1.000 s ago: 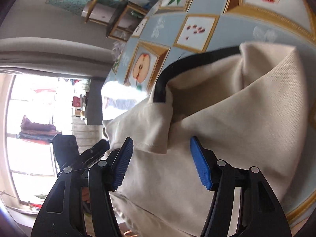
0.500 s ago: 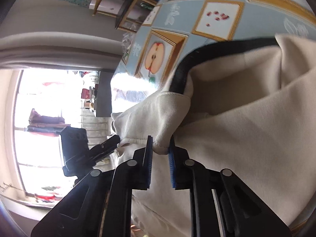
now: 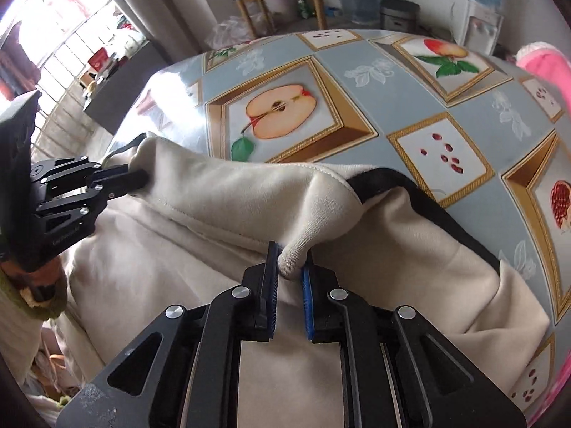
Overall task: Fold large clothes
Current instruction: 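Hold the collar with both tools and fold it over toward the hem, then lower the folded collar onto the jacket and open both tools, then move both open tools back along the folded jacket to its edge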
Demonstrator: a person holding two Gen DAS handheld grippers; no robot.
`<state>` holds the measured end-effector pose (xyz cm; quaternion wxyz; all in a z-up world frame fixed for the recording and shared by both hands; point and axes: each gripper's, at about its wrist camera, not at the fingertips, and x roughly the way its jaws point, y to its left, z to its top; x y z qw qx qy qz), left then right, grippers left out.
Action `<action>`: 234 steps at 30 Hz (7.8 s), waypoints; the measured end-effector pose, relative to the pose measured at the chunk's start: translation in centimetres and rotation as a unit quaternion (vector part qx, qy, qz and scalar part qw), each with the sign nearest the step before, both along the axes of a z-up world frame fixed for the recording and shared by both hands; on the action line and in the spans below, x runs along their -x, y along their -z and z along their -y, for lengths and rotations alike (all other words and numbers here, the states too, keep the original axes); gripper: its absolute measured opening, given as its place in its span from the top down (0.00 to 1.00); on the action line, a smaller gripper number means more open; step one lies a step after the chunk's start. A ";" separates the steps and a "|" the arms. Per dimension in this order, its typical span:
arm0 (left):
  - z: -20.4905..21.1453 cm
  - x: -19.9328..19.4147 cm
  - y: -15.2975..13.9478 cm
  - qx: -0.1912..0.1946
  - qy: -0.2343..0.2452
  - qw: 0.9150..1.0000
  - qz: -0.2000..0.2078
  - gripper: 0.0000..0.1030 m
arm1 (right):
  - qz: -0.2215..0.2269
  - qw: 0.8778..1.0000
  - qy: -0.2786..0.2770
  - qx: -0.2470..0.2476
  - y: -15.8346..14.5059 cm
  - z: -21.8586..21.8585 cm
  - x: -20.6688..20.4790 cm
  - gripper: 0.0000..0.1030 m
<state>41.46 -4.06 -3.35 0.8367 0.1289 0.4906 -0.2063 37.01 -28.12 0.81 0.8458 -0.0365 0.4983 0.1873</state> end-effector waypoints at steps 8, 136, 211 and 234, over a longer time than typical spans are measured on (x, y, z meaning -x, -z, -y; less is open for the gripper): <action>1.0 1.1 0.6 -0.043 0.034 0.998 0.028 0.91 | -0.007 0.997 0.053 -0.055 -1.4 3.4 1.2 0.39; -2.3 3.6 -4.1 0.041 -0.050 0.997 0.041 0.73 | 0.074 0.988 0.132 -0.032 -4.4 -3.1 5.5 0.33; -10.9 26.0 -1.0 -0.036 -0.233 0.972 -0.006 0.20 | 0.062 0.985 0.132 0.090 4.2 -8.6 26.7 0.07; -18.6 21.6 0.8 0.158 -0.178 0.971 -0.005 0.53 | 0.041 0.988 0.138 0.057 4.7 -8.0 26.0 0.07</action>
